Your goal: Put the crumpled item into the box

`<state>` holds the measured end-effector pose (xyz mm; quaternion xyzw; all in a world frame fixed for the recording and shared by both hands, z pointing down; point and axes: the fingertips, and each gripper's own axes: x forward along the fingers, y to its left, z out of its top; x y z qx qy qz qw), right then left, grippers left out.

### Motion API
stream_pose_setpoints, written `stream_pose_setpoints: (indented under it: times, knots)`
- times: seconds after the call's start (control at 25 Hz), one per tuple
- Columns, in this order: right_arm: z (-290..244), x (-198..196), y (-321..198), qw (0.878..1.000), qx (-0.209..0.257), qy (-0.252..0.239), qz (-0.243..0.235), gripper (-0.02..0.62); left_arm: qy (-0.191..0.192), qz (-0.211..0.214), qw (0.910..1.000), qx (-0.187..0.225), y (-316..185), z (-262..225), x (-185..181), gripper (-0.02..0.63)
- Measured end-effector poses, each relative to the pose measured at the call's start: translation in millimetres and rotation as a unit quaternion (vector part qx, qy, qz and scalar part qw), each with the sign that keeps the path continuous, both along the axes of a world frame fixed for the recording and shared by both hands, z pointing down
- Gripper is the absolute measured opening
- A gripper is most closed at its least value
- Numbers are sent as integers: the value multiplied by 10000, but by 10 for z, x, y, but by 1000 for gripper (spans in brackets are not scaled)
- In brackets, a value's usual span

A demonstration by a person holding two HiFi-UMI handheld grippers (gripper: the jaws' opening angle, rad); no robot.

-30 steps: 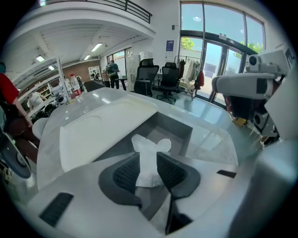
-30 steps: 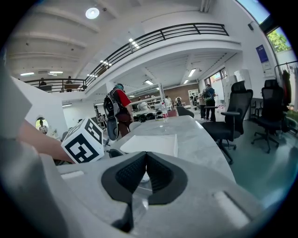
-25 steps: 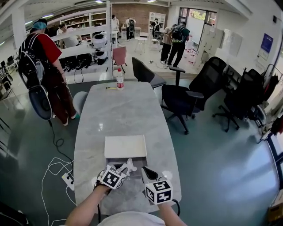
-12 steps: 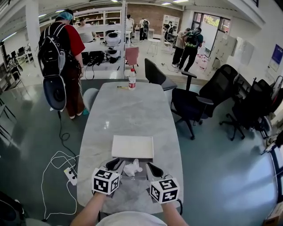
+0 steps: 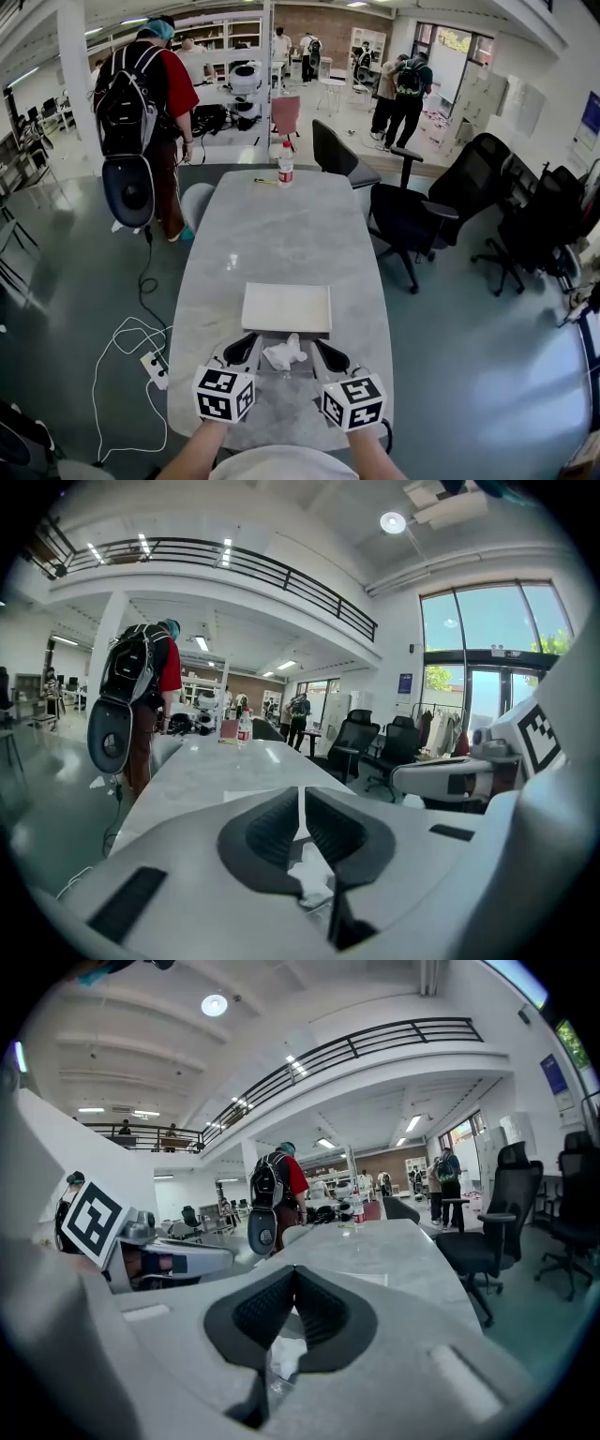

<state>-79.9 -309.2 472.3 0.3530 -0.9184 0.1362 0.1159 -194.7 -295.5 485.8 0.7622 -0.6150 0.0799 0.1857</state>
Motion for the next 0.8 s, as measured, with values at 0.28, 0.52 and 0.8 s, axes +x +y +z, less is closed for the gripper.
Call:
stream_pose_setpoints:
  times: [0.28,0.52,0.8]
  knots:
    - [7,3,7,10000,-72,-29,-26,5,161,-63,9998,-121,6,24,-1,26]
    - [15,5,6,10000,-72,-15,-32,5,167,-37,9997,-145,-2,43,32,26]
    - [66,0,17,9999,-109,1,-18,5,204,-10,9997,-148,-6,57,38,26]
